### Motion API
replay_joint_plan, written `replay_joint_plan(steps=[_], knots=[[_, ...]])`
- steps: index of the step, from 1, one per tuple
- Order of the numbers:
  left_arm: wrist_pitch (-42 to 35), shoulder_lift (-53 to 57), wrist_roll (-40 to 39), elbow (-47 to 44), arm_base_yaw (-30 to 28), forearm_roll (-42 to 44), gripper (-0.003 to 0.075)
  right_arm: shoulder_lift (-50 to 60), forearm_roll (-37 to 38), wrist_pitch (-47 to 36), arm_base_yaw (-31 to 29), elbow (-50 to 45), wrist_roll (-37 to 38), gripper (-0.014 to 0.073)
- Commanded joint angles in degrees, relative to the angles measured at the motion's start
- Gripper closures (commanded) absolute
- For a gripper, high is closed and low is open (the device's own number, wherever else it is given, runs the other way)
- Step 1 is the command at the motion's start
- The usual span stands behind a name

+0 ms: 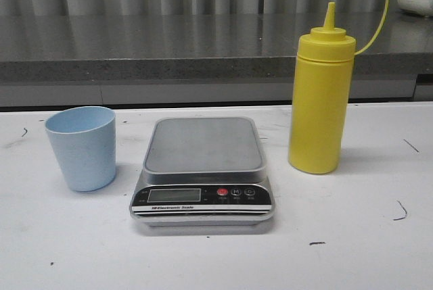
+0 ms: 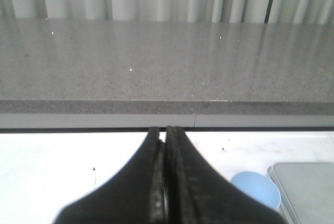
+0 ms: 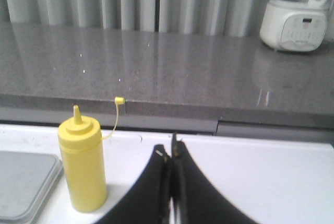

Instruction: Pour seasoning into cup on scale with both arms

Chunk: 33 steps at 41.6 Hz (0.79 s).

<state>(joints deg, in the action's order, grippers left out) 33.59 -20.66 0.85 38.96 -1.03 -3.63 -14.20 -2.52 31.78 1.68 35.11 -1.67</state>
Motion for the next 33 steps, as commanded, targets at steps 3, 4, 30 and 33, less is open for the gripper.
replay_joint_plan(steps=[3, 4, 30, 33], knots=[[-2.3, -4.4, -0.3, 2.1, -0.1, -0.6, 0.074, -6.3, -0.1, -0.6, -0.3, 2.5, -0.4, 0.0662], [-2.2, -4.9, -0.3, 2.1, -0.1, -0.9, 0.074, -7.5, -0.1, -0.6, -0.3, 2.5, -0.4, 0.0662], [-1.5, -9.2, -0.3, 2.1, -0.1, -1.9, 0.0736, -19.2, 0.2, 2.0, -0.3, 2.1, -0.5, 0.0572], [-1.4, -9.2, -0.3, 2.1, -0.1, -1.9, 0.0688, -19.3, 0.6, 2.0, -0.3, 2.1, -0.5, 0.0425]])
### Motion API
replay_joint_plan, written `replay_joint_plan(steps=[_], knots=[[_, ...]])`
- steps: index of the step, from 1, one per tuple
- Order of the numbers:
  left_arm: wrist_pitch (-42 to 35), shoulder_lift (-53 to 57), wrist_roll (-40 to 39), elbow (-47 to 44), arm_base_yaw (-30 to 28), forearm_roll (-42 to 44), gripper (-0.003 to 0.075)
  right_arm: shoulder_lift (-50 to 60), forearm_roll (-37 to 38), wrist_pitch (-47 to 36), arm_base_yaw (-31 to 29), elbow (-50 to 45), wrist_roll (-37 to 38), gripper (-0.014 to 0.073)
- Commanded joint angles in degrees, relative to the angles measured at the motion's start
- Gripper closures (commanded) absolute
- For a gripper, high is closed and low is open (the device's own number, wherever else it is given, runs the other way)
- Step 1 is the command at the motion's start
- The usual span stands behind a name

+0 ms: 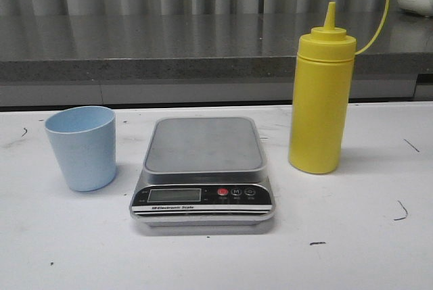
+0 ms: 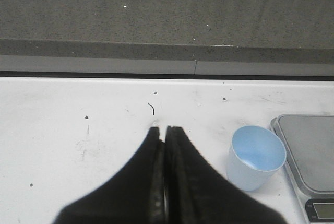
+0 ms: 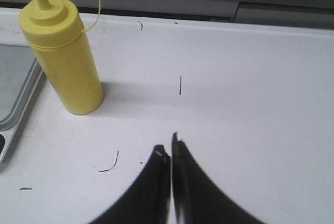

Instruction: Pour seasoning into cup on scale with both arms

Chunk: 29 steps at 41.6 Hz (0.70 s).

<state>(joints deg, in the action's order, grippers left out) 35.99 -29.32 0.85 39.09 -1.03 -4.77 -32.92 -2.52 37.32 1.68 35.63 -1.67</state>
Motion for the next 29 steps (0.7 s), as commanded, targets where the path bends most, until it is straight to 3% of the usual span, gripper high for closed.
replay_joint_plan(steps=[1, 6, 9, 12, 20, 29], knots=[[-3.8, -0.6, -0.3, 2.0, -0.1, -0.8, 0.0665, -0.6, 0.7, -3.5, -0.3, 1.6, -0.6, 0.0363], [-3.8, -0.6, 0.1, 2.0, -0.1, -0.8, 0.0465, -0.6, 1.0, -3.5, -0.3, 1.6, -0.6, 0.009], [-3.8, -0.6, 0.1, 2.0, -0.1, -0.8, 0.0335, -0.6, 1.0, -3.5, -0.3, 1.6, -0.6, 0.0015], [-3.6, -0.6, 0.1, 2.0, -0.1, -0.8, 0.0244, -0.6, 1.0, -3.5, -0.3, 1.6, -0.6, 0.0004], [-3.2, -0.9, 0.4, 2.3, 3.4, -1.2, 0.023, -0.6, 1.0, -3.6, -0.3, 1.6, -0.6, 0.0004], [3.6, -8.3, 1.8, 7.0, 10.4, -1.2, 0.023, -0.6, 1.0, -3.6, -0.3, 1.6, -0.6, 0.0004]])
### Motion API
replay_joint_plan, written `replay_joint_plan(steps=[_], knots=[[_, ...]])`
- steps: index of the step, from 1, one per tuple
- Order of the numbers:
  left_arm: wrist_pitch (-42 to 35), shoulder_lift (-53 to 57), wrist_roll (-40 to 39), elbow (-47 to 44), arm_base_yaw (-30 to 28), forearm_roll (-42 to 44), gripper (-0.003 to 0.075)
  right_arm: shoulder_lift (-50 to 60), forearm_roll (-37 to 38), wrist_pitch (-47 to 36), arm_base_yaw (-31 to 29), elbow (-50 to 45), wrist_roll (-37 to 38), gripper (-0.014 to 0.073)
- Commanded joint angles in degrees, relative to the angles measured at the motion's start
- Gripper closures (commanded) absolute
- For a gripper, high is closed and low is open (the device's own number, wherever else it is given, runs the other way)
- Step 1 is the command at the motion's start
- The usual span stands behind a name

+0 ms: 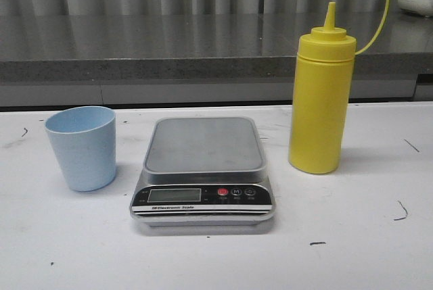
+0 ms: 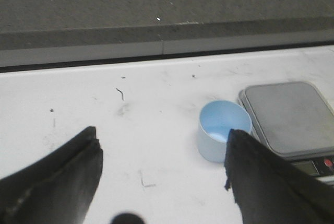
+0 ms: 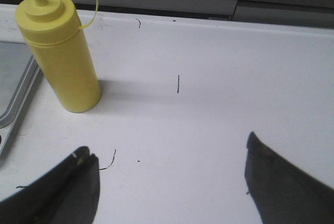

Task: Pour seasoning into cup on scale with both arms
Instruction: 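Reach the left gripper down and grasp the light blue cup rim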

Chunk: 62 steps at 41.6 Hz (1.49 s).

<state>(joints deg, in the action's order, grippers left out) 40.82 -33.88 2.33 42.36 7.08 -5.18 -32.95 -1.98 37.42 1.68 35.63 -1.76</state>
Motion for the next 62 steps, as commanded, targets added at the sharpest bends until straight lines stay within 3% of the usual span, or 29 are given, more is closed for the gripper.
replay_joint_plan(steps=[1, 30, 50, 62], knots=[[-0.7, -4.4, 0.3, 4.3, 2.7, -0.8, 0.023, -0.6, 0.4, -3.7, -0.3, 1.6, -0.5, 0.0004], [4.6, -46.6, 0.3, 23.4, 7.9, -0.4, 0.023, -0.6, 0.4, -3.7, -0.3, 1.6, -0.5, 0.0004], [7.3, -64.3, 0.3, 33.3, 7.9, -0.2, 0.0231, -0.6, 0.4, -3.7, -0.3, 1.6, -0.5, 0.0004], [7.5, -65.9, 0.3, 33.7, 7.9, -0.2, 0.0374, -0.6, 0.4, -3.7, -0.3, 1.6, -0.5, 0.0004]])
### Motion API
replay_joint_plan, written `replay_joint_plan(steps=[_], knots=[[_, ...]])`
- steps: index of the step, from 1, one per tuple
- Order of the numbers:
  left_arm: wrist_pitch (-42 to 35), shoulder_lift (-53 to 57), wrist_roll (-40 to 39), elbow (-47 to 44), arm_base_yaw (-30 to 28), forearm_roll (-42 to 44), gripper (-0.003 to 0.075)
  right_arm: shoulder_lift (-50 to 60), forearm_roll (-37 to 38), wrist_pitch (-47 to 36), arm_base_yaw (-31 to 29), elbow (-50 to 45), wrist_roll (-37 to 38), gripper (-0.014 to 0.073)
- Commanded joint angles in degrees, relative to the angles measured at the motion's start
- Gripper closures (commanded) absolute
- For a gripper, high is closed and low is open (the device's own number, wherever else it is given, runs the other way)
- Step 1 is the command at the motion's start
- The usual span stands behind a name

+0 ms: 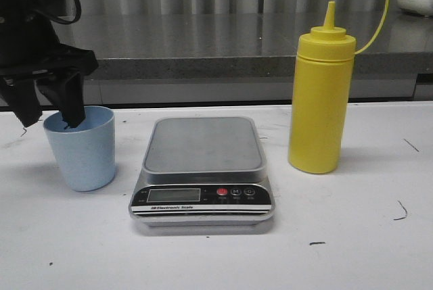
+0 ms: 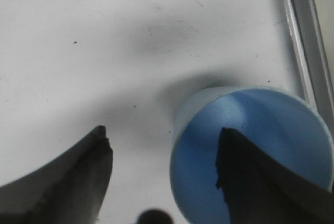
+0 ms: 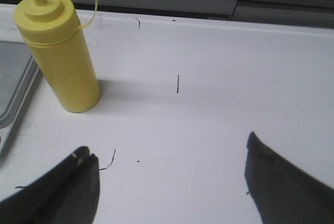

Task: Pour seasoning into cup on scale with both arms
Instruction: 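Reach the left gripper down and grasp the light blue cup rim, then lift the blue cup with the left gripper and lower it onto the scale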

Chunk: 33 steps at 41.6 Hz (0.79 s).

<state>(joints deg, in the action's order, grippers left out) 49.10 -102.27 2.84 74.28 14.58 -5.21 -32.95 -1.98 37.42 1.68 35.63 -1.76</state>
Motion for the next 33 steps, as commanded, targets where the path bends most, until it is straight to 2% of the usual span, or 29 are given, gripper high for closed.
replay_joint_plan(steps=[1, 16, 28, 33], knots=[[-0.8, 2.5, -0.2, 1.7, 0.4, -0.2, 0.0385, -0.6, 0.4, -3.7, -0.3, 1.6, -0.5, 0.0004], [-1.0, 0.1, -0.2, 1.7, 0.4, -0.3, 0.0503, -0.6, 0.4, -3.7, -0.3, 1.6, -0.5, 0.0004], [-0.9, 1.0, -0.2, 1.9, 0.8, -0.3, 0.0722, -0.6, 0.4, -3.7, -0.3, 1.6, -0.5, 0.0004], [-0.6, 2.8, -0.2, 2.3, 1.7, -0.3, 0.074, -0.6, 0.4, -3.7, -0.3, 1.6, -0.5, 0.0004]])
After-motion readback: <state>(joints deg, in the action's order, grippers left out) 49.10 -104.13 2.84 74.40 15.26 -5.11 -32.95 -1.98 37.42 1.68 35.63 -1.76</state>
